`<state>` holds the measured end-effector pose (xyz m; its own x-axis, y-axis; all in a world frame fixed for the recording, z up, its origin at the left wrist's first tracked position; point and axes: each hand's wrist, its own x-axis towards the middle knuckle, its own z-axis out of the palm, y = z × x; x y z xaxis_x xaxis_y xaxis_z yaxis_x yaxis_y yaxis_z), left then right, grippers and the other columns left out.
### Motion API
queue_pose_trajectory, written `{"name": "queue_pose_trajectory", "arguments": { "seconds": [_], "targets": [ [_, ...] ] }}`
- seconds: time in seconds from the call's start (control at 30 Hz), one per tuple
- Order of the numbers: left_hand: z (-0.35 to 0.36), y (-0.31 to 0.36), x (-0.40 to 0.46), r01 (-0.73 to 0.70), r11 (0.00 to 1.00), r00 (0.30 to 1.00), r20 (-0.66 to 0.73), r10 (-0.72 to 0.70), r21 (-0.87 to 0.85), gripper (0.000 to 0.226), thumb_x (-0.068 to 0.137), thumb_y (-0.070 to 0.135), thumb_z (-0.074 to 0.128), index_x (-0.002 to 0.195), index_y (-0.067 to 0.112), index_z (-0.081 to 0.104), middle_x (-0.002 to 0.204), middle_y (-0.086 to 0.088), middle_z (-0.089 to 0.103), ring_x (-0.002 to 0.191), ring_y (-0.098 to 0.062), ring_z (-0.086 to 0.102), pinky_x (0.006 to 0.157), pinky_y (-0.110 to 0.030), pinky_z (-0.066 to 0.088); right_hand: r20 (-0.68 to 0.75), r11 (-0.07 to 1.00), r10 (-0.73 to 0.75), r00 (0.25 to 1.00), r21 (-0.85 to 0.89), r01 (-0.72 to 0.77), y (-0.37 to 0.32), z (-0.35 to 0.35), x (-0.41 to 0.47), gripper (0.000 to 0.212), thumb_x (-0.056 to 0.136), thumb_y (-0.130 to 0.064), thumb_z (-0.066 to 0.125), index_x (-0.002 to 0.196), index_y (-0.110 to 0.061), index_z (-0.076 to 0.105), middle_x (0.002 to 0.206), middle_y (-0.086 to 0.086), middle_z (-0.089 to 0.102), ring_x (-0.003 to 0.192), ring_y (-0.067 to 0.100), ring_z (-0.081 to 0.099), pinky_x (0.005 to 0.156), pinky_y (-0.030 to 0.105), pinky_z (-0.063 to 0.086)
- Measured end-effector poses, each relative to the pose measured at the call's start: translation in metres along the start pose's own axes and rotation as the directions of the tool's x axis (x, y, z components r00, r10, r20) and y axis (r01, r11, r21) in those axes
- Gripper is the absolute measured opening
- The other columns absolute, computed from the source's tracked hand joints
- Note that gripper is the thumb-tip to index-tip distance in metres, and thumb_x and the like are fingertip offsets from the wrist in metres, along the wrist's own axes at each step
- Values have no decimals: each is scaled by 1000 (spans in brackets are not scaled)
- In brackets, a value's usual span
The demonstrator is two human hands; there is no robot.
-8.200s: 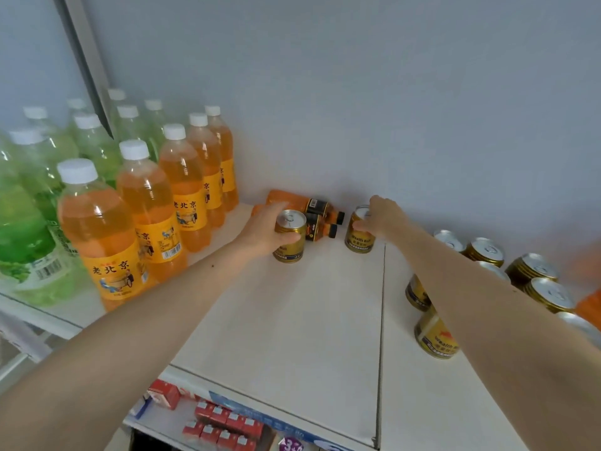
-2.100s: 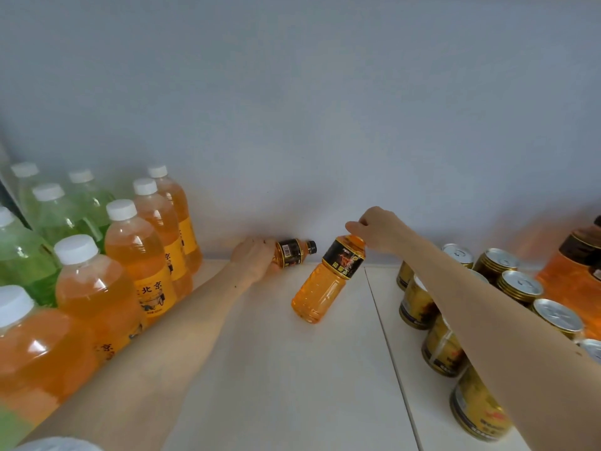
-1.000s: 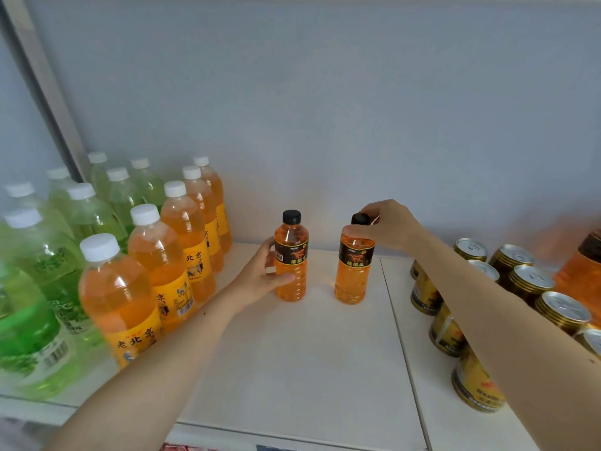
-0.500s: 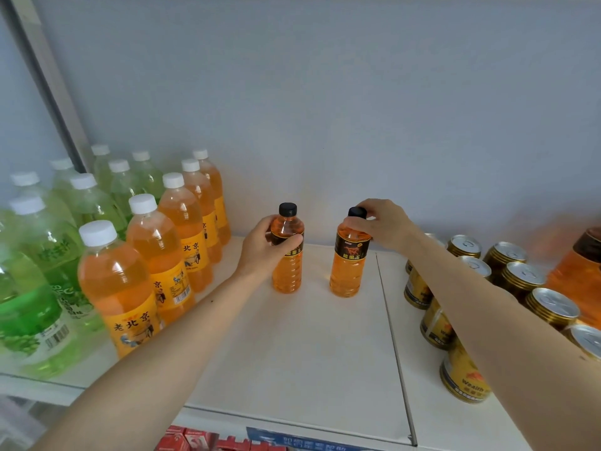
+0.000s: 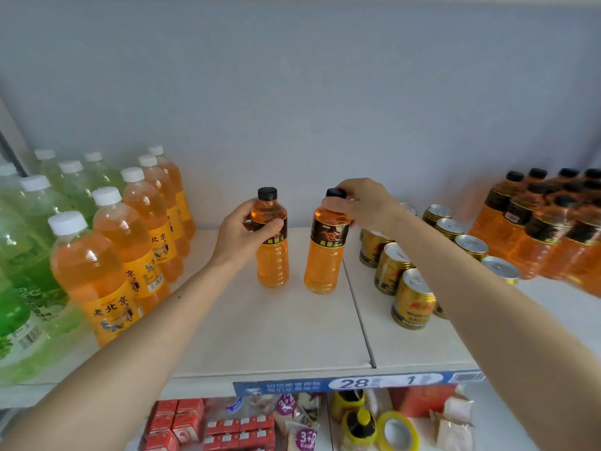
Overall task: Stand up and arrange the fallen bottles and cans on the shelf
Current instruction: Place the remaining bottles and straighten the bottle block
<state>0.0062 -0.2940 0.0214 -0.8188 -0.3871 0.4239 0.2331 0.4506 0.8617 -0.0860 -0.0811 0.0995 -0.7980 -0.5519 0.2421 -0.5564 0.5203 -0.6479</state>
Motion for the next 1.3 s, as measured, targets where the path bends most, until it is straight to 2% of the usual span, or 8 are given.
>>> {"name": "queue_pose_trajectory", "arguments": {
  "seconds": [0.23,0.33,0.5,0.63,0.8,1.0,1.2,1.3],
  "targets": [
    [18,43,-44,-23,991,985,166,45,-132,30,77,40,71,106,42,63,103,18,69,98,-2,63,81,-29,51,-33,995,105,994,4,-104,-9,-35,-82,21,90,-38,59,85,-17,62,84,7,67,77,22,68,58,28,56],
    [38,64,-59,-40,986,971,226,76,-161,34,75,46,70,107,40,63,103,18,69,97,-2,64,77,-27,52,-43,991,132,990,-6,-133,-3,-55,-113,24,90,-37,60,90,-13,65,88,10,69,77,22,69,64,33,61],
    [89,98,-76,-74,978,945,299,131,-197,35,75,47,70,109,38,62,104,16,69,100,-7,64,87,-41,53,-68,983,166,984,-71,-171,25,-98,-158,24,90,-40,60,93,-17,66,85,3,71,73,17,71,64,35,61],
    [144,124,-85,-81,972,927,342,156,-222,36,75,49,70,108,41,61,104,17,69,100,-6,64,88,-41,52,-139,968,206,969,-116,-222,59,-142,-190,23,90,-42,59,95,-21,66,84,-1,70,73,17,68,55,24,57],
    [230,160,-93,-82,966,916,362,171,-247,37,76,51,68,111,43,58,106,20,67,98,2,61,85,-30,49,-182,944,237,954,-189,-270,113,-208,-224,25,90,-44,58,96,-21,66,88,3,69,76,18,67,67,35,61],
    [332,193,-95,-59,968,910,386,153,-246,39,82,44,67,117,34,52,110,19,62,105,-6,59,86,-35,51,-239,920,233,943,-261,-294,181,-277,-236,30,92,-41,57,100,-14,67,89,7,68,80,25,65,77,48,57],
    [396,202,-79,-102,977,902,396,169,-186,66,78,41,71,126,53,28,112,38,43,104,12,48,80,-17,40,-254,904,232,939,-299,-304,245,-306,-214,27,93,-40,55,102,-16,61,89,3,63,76,17,59,57,24,44],
    [415,192,-67,-107,983,884,439,162,-149,74,78,39,73,130,58,24,121,41,37,111,5,49,89,-27,44,-233,902,199,952,-336,-271,271,-308,-198,25,93,-39,56,102,-15,58,86,1,60,72,15,56,54,20,36]
  ]
}}
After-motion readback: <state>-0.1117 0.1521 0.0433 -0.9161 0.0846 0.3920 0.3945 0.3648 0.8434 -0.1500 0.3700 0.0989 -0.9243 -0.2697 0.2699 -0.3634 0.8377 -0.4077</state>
